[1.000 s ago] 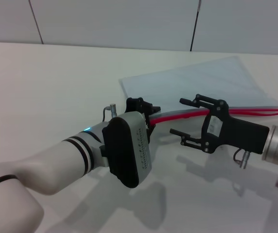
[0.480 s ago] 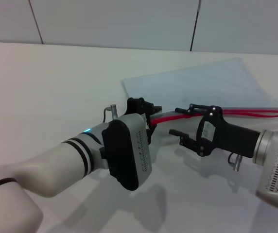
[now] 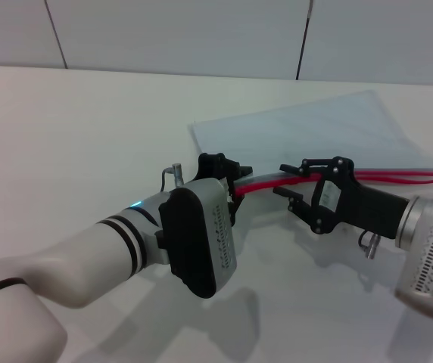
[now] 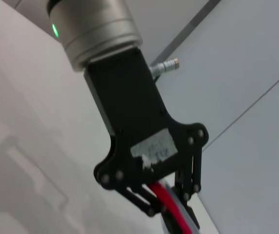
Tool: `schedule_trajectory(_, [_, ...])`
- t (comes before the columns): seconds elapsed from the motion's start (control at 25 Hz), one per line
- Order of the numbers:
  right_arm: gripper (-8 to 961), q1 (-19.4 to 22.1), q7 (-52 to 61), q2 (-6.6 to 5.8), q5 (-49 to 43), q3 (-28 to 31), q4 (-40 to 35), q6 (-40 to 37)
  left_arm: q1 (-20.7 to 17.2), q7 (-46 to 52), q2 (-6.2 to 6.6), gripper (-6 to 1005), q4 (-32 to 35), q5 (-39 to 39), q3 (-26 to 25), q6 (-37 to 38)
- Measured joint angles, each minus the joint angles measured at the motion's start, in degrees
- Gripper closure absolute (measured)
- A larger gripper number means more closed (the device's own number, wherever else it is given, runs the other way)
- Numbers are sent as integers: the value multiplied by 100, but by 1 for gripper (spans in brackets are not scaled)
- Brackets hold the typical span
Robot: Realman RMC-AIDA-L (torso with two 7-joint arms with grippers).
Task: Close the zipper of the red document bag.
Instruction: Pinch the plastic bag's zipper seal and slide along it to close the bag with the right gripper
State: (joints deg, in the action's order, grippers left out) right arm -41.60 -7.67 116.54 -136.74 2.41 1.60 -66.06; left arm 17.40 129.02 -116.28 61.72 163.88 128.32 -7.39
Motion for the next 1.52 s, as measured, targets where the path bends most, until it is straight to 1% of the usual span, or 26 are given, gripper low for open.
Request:
schedule_trajectory(0.4, [658, 3, -156, 1, 2, 5, 25, 145, 0, 0, 3, 945, -12, 4, 5, 0])
schedule_trajectory(0.6, [784, 9, -157, 0, 2, 5, 27, 113, 0, 0, 7, 944, -12, 3, 9, 1])
schedule_trajectory(0.96, [830, 8, -176, 0, -2, 5, 101, 129, 0, 0, 9, 944, -13, -5, 1, 1])
schedule_trajectory(1.16, [834, 8, -268, 0, -1, 6, 148, 142, 0, 0, 9, 944, -23, -5, 0, 1])
schedule_trajectory(1.36, [876, 17, -330, 1, -1, 5, 160, 159, 0, 0, 9, 945, -28, -5, 7, 1])
schedule_trajectory(1.52, [877, 65, -332, -7, 131, 5, 112, 162, 0, 0, 9, 945, -28, -6, 13, 1])
